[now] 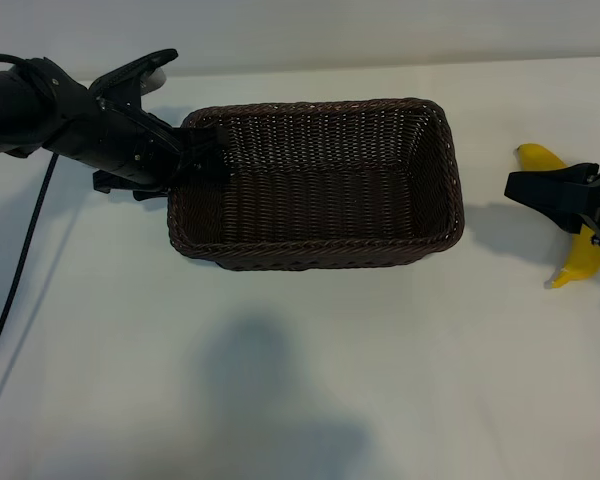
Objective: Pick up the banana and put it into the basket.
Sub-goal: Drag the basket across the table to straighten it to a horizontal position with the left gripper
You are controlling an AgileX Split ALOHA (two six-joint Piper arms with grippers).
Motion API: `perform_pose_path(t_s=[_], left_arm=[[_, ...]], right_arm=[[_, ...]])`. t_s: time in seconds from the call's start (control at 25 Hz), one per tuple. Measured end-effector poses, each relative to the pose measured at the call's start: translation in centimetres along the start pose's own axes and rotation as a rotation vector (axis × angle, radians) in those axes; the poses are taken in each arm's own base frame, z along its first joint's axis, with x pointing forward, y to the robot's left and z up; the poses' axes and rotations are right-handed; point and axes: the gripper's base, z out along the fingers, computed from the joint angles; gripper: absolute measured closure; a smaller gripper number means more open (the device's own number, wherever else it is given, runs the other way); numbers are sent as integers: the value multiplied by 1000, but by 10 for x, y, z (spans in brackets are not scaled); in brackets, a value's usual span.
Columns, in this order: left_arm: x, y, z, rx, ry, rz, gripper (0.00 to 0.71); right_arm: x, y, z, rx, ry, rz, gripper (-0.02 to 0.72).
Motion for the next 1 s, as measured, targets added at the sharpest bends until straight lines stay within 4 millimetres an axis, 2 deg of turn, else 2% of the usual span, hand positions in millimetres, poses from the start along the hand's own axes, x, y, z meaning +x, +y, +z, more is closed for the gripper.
perform_pose_path(t_s=[0.4,0.56,0.8,1.0], left_arm=[[1,2,-2,-2,24,15,145],[1,0,-9,-6,31,45,143],[-6,-9,-34,4,-21,80,143],[-8,-19,-62,14,-39,143,142]], right_arm=[[0,0,0,0,0,0,259],[0,0,0,0,0,0,259],[0,0,0,4,0,0,259],[0,-1,0,6,-1,0,259]])
